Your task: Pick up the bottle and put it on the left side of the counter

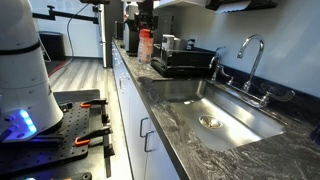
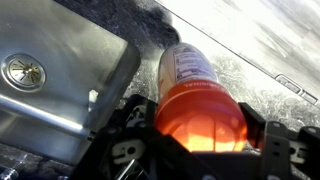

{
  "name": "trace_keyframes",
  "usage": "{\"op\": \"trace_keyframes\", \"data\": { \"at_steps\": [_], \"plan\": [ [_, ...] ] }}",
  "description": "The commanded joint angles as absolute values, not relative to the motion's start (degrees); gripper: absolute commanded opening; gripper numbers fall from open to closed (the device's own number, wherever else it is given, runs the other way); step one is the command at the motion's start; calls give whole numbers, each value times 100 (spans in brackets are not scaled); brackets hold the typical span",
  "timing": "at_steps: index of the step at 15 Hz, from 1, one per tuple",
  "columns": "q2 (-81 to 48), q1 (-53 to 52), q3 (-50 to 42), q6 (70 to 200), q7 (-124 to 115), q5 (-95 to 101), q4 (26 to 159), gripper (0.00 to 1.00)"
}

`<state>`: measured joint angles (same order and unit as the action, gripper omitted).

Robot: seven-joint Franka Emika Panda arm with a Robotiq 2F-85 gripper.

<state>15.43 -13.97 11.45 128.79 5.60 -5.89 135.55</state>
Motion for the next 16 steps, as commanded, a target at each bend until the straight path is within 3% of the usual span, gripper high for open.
{"op": "trace_keyframes", "data": {
  "at_steps": [1,16],
  "plan": [
    [1195,-1451,1279,12964,691,-284,13356,56],
    [204,-1474,1371,13785,636,-632,13066,56]
  ]
}}
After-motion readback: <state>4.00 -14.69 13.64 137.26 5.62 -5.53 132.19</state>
